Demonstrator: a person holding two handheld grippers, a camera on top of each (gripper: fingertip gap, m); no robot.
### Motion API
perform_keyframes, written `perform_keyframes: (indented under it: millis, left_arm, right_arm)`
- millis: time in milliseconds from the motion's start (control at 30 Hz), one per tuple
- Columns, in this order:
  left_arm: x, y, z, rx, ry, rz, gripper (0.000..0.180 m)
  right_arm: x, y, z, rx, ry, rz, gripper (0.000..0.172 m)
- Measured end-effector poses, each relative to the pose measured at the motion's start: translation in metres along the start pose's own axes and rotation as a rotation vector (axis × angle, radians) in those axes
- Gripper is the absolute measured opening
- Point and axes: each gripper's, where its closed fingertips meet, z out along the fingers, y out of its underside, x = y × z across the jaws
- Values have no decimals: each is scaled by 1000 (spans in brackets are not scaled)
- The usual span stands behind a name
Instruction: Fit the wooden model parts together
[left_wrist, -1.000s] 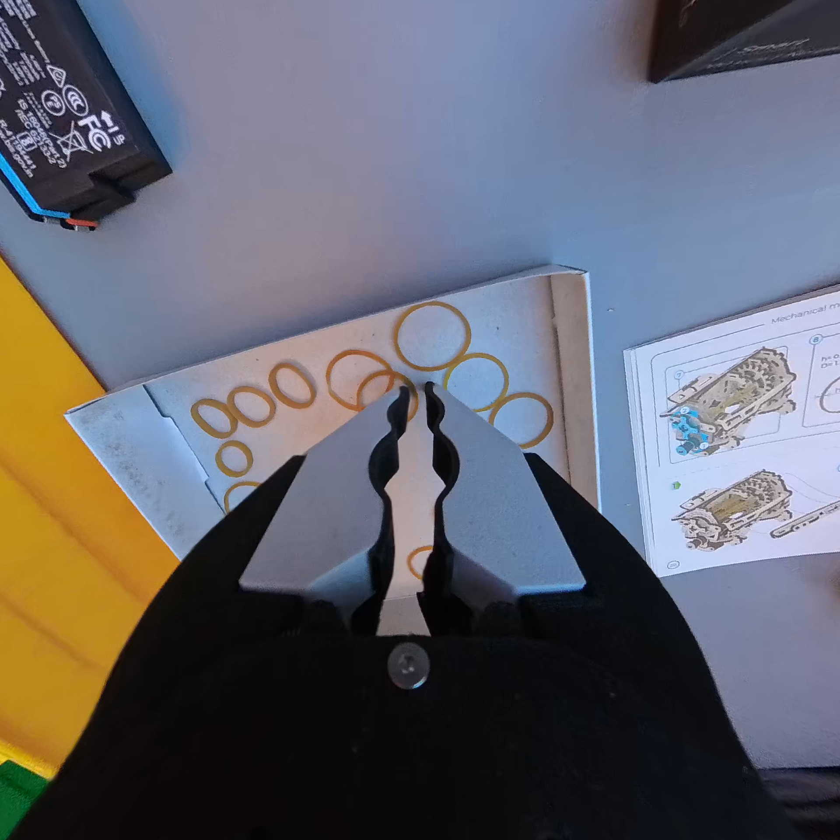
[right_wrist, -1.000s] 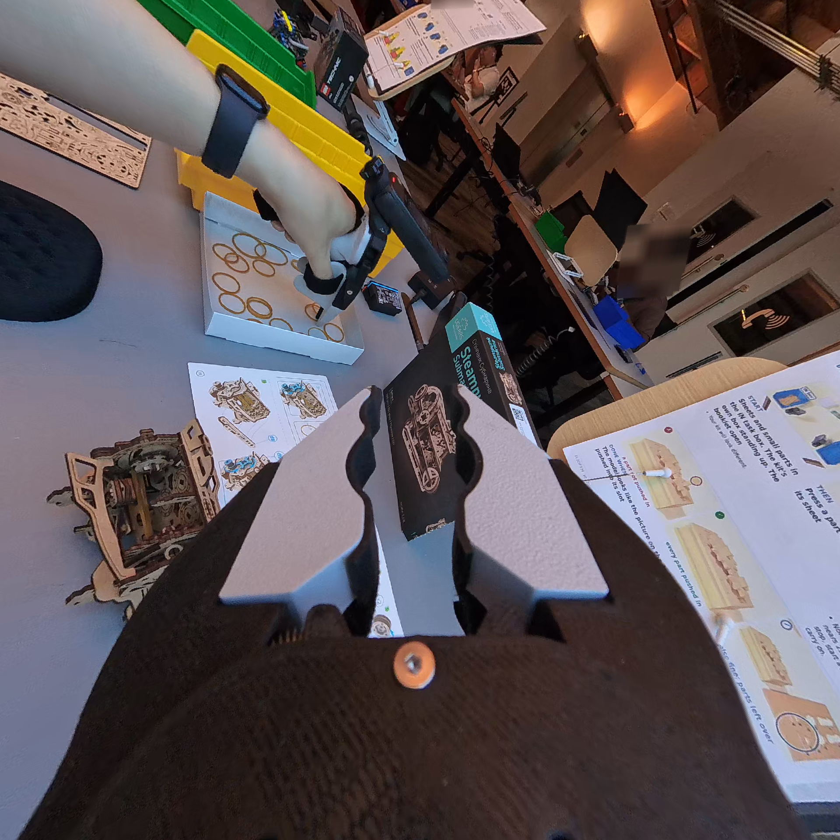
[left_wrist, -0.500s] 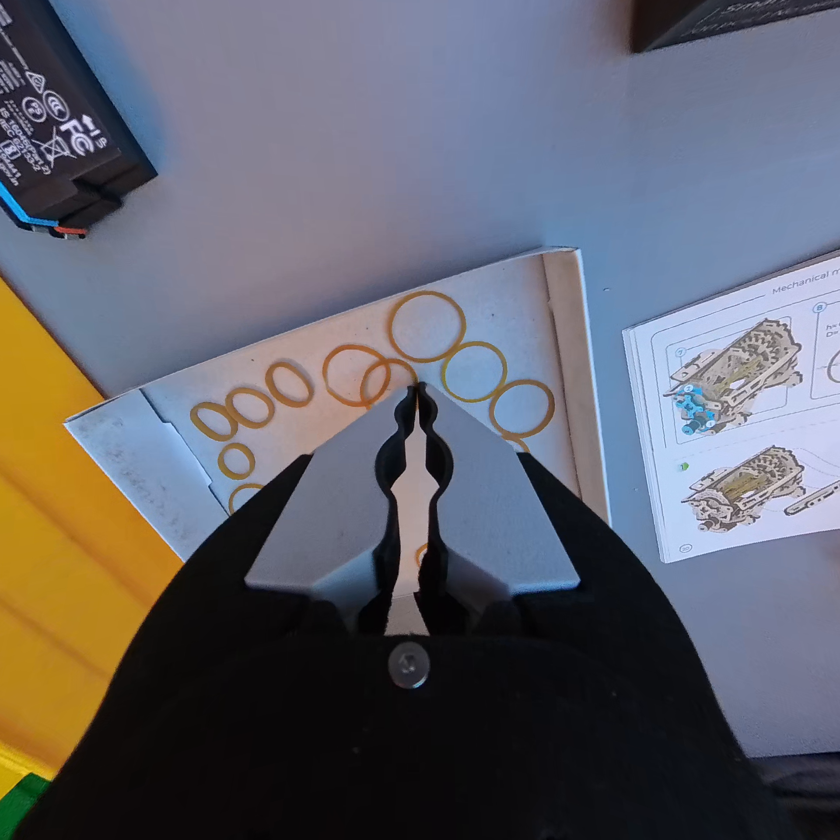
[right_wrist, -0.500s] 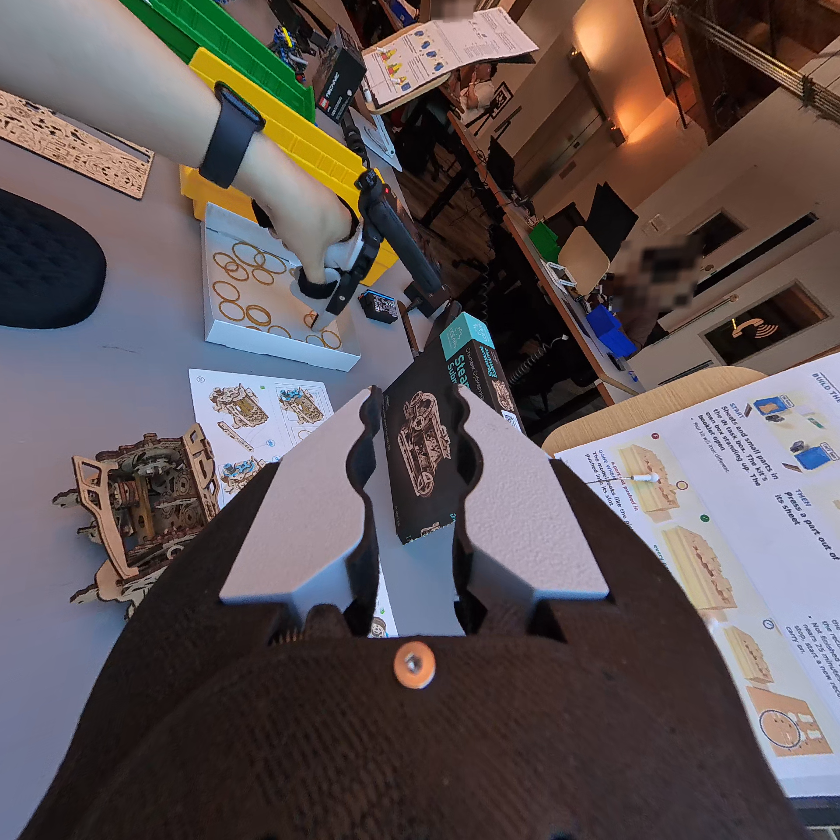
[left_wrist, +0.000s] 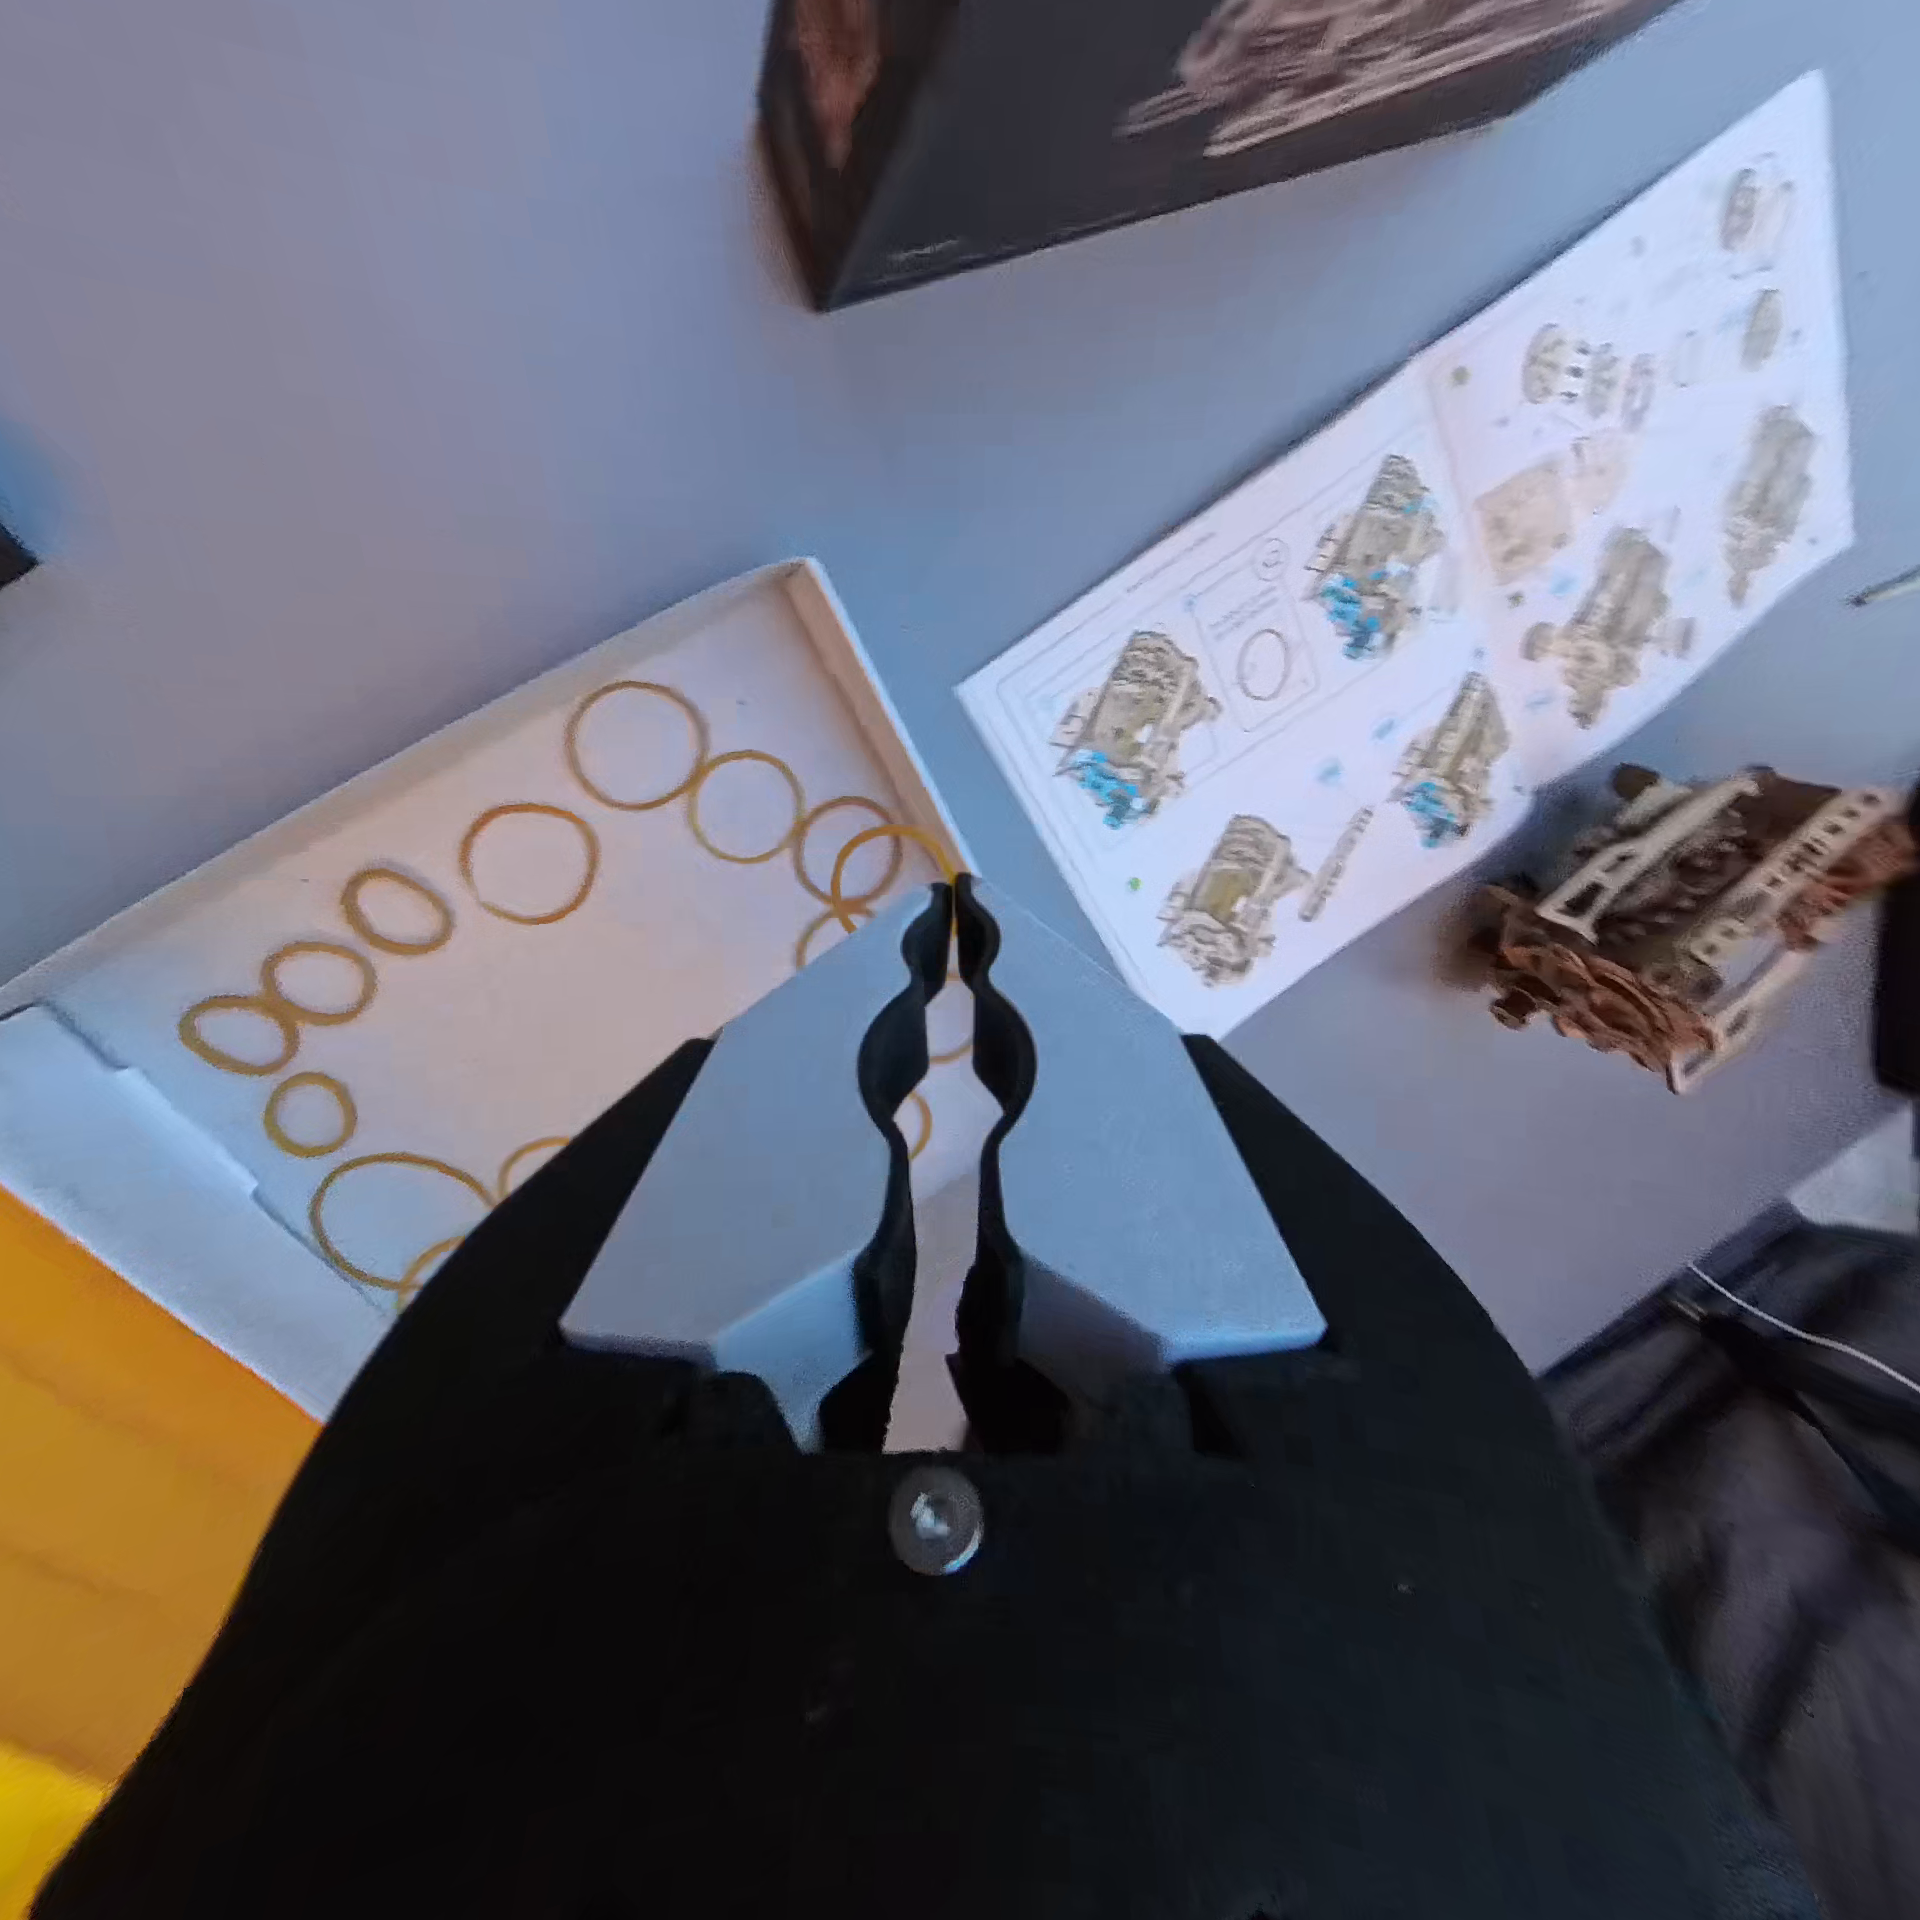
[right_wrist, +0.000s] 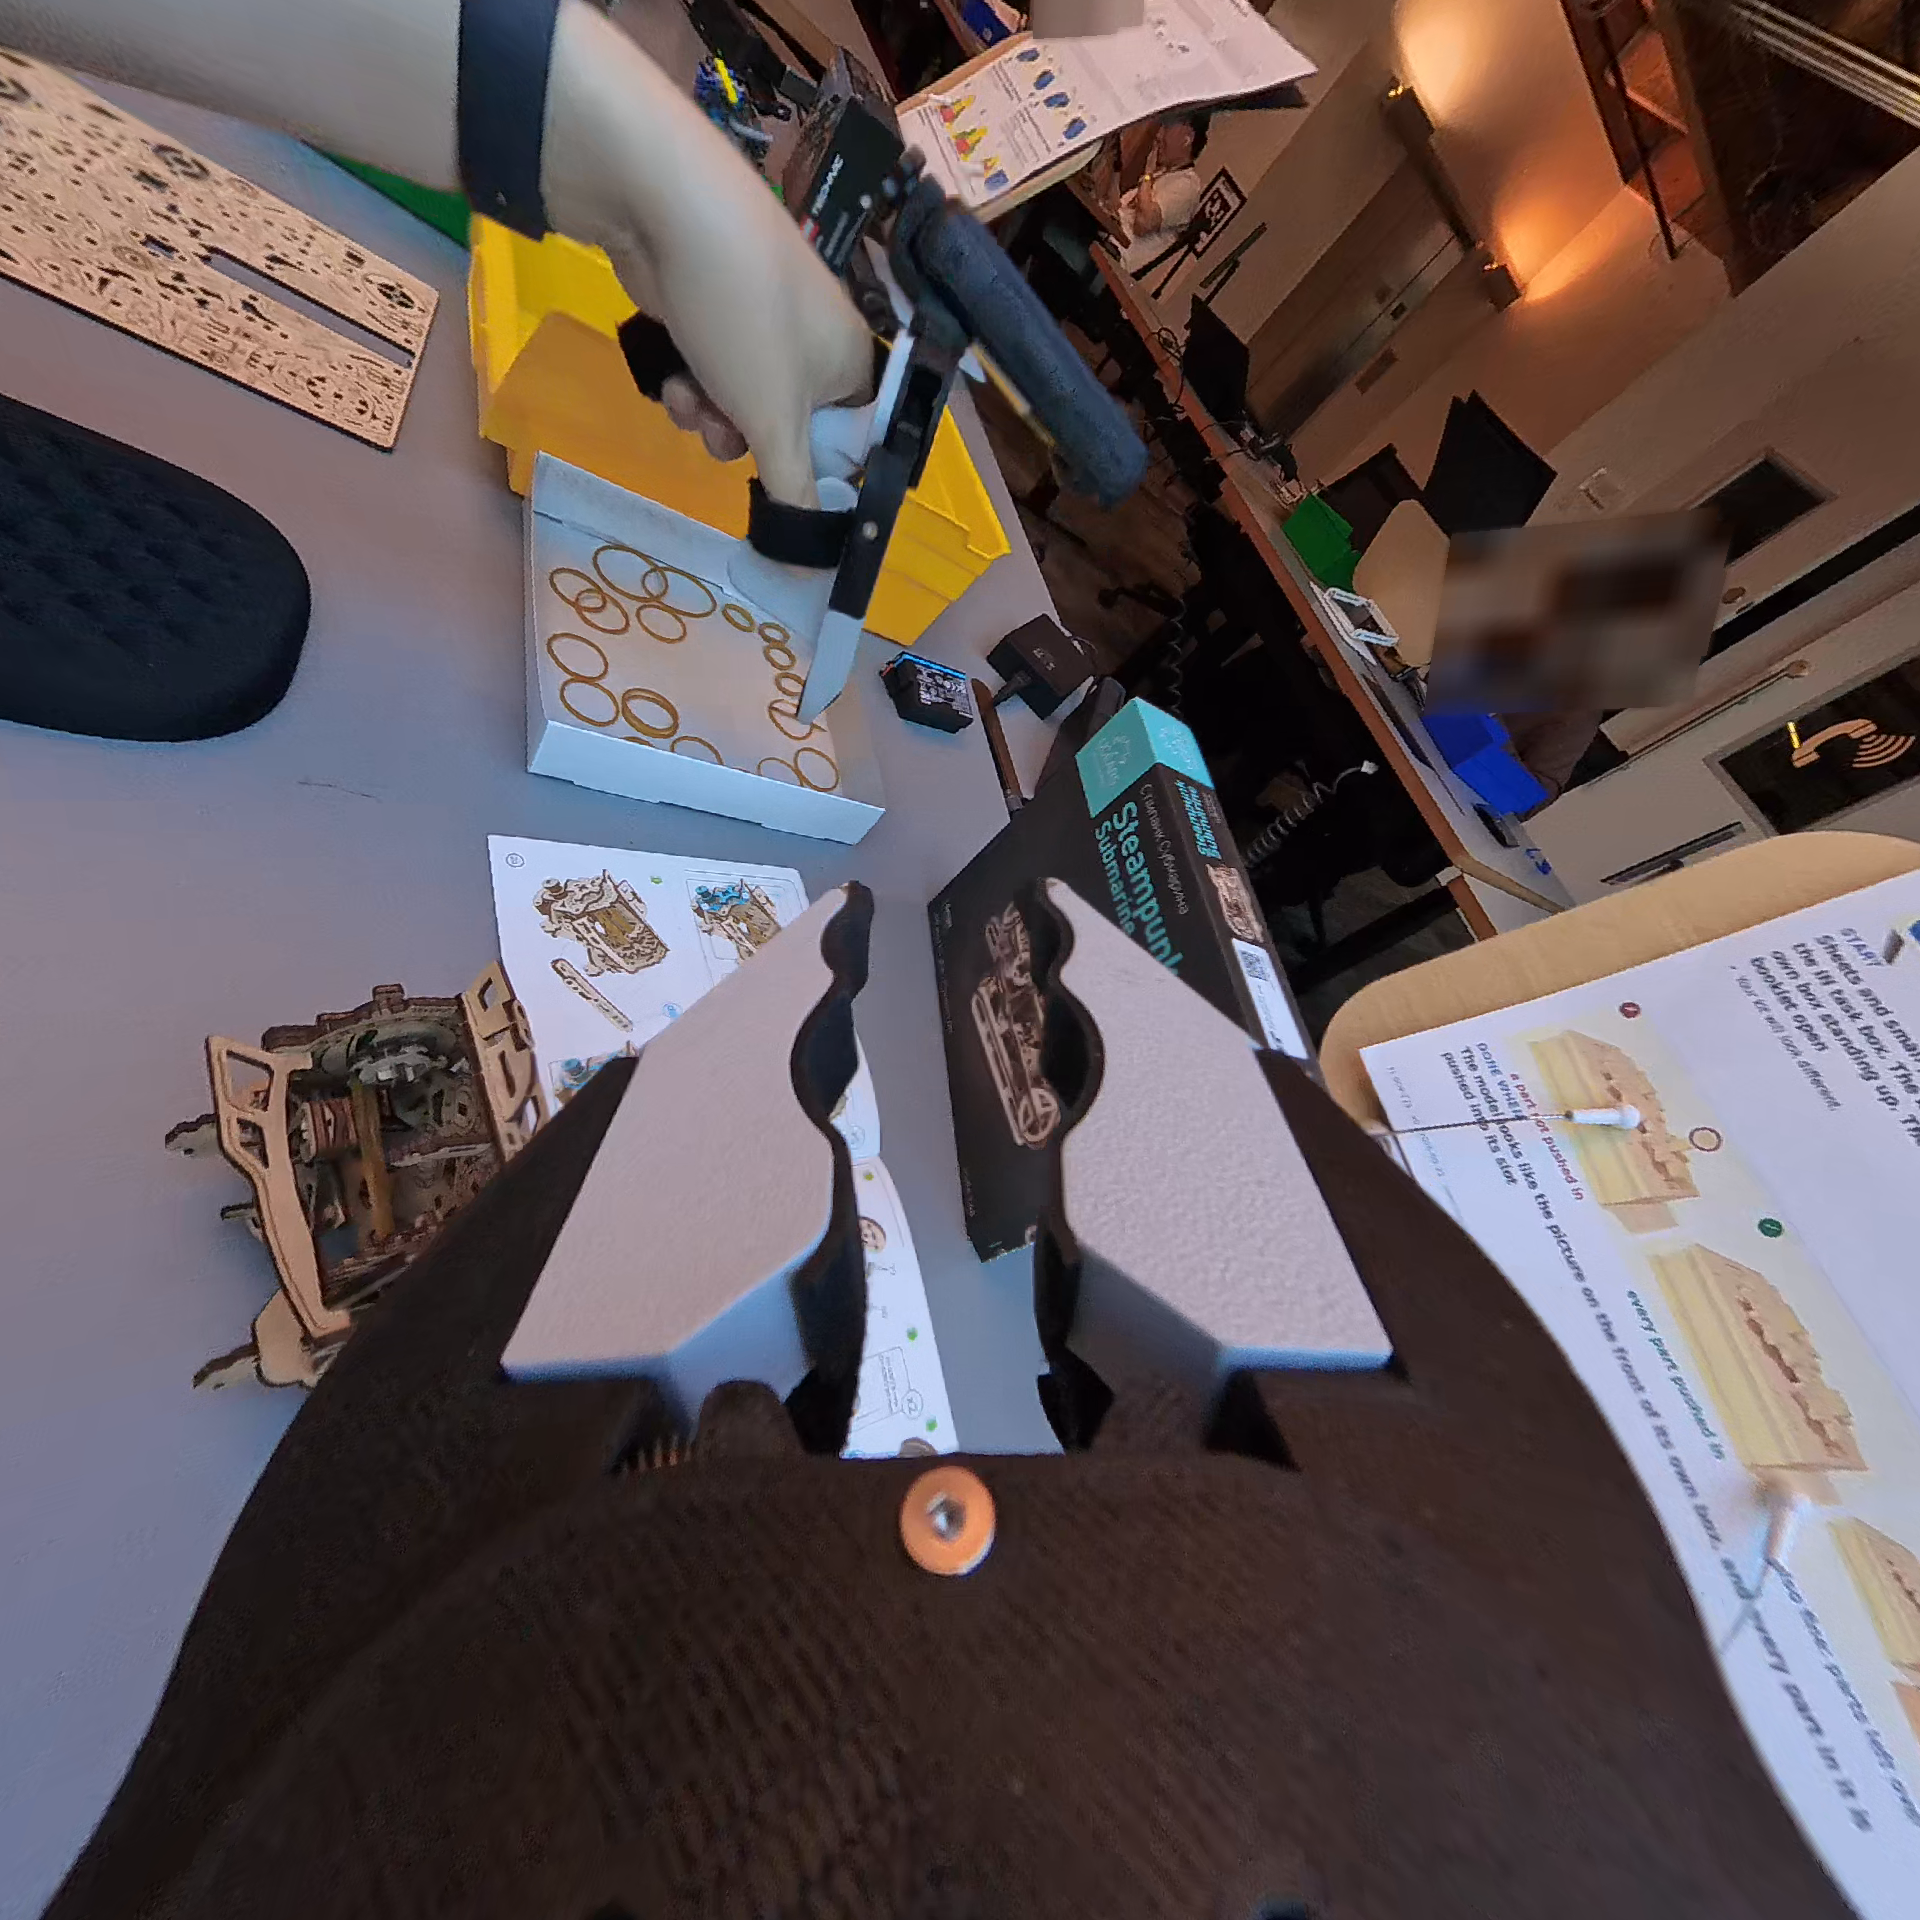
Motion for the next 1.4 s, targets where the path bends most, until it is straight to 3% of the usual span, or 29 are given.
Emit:
perform_keyframes:
  millis: [233, 433, 567, 733, 1100, 1133, 1200, 1233, 1300, 1400]
  left_arm:
    - [145, 31, -46, -46, 427, 312, 0]
    - [204, 56, -54, -127, 544, 462, 0]
    - [216, 57, -55, -132, 578, 485, 0]
    - [221, 56, -55, -116, 595, 501, 0]
    - [223, 42, -87, 156, 718, 490, 0]
    - [221, 42, -88, 173, 721, 478, 2]
    - [217, 41, -92, 214, 719, 462, 30]
    - [217, 43, -96, 248, 720, 474, 32]
    - [213, 42, -99, 348, 686, 509, 32]
    - [193, 35, -86, 528, 401, 583, 36]
  right_arm:
    - [-50, -15, 23, 160, -196, 9, 30]
    - [-86, -28, 27, 213, -280, -109, 25]
    - [-94, -30, 28, 203, -310, -122, 25]
    - [-95, -29, 27, 210, -322, -107, 0]
    - [-81, -46, 10, 309, -351, 30, 0]
    - [-80, -48, 9, 318, -355, 48, 0]
    - [-77, -48, 8, 320, -360, 78, 0]
    - [-76, -48, 8, 320, -361, 88, 0]
    - [-73, -47, 7, 317, -366, 109, 0]
    - [-70, -47, 4, 313, -376, 140, 0]
